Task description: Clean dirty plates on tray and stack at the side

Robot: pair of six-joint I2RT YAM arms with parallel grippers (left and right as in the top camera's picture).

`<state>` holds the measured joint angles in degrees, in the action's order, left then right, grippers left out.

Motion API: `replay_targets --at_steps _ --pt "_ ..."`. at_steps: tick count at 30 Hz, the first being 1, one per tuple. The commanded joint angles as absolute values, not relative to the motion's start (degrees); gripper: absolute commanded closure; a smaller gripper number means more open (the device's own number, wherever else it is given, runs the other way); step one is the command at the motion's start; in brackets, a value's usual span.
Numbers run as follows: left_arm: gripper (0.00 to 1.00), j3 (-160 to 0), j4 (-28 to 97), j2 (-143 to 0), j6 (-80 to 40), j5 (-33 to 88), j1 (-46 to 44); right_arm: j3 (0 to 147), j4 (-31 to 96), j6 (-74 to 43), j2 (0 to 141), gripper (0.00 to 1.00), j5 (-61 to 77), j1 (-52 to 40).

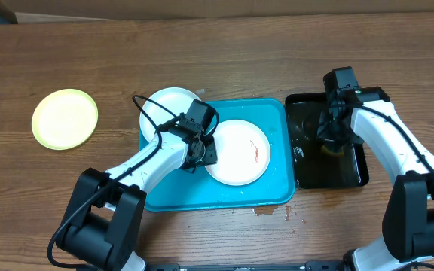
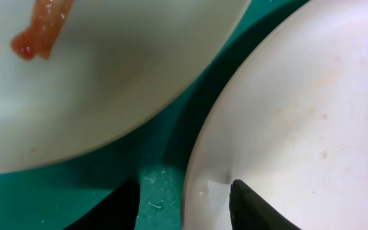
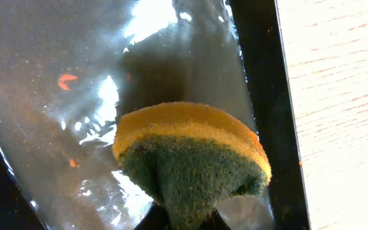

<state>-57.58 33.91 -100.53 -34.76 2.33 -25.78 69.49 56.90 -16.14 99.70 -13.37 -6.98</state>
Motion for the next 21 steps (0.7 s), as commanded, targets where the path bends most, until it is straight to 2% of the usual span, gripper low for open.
replay_targets --at_steps 1,4,5,9,11,12,14,15,16,17,18,19,21 --pt "0.56 -57.3 32.5 -101.0 -34.7 2.3 -25.9 71.0 56.8 -14.3 97.4 0.96 -16.1 -7.4" --pt "0.92 -57.3 32.4 -101.0 -34.7 2.4 -26.0 71.0 57.5 -13.0 97.1 0.96 -17.5 -7.4" --pt "0.96 -57.3 32.9 -101.0 -34.7 2.5 -26.0 71.0 57.8 -12.0 97.1 0.96 -18.2 -7.4" --pt "0.96 -57.3 35.0 -101.0 -34.7 4.6 -26.0 71.0 58.7 -4.4 97.1 0.96 -18.8 -7.4" --pt "0.92 -57.3 35.3 -101.0 -34.7 4.6 -26.0 71.0 58.6 -4.0 97.1 0.96 -20.4 -7.4" --pt "0.87 -57.3 35.3 -101.0 -34.7 4.6 -26.0 71.0 58.6 -4.0 97.1 0.96 -21.3 -7.4" --pt "0.61 -57.3 35.3 -101.0 -34.7 4.7 -26.0 71.0 58.6 -3.7 97.1 0.96 -22.0 -7.4" --pt "0.55 -57.3 35.1 -101.0 -34.7 4.7 -26.0 71.0 58.5 -2.9 97.1 0.96 -22.0 -7.4" --pt "0.55 -57.3 34.8 -101.0 -34.7 4.6 -26.0 71.0 58.4 -2.5 97.1 0.96 -22.0 -7.4" --pt "0.65 -57.3 34.5 -101.0 -34.7 4.5 -26.0 71.0 58.2 -2.5 97.1 0.96 -22.0 -7.4" --pt "0.82 -57.3 34.2 -101.0 -34.7 4.5 -25.9 71.0 58.0 -2.4 97.1 0.96 -22.0 -7.4" --pt "0.94 -57.3 34.0 -101.0 -34.7 4.5 -26.0 71.0 57.8 -2.3 97.1 0.96 -22.0 -7.4" --pt "0.96 -57.3 34.2 -101.0 -34.7 4.7 -26.0 71.0 57.2 -1.1 97.1 0.96 -22.0 -7.4"
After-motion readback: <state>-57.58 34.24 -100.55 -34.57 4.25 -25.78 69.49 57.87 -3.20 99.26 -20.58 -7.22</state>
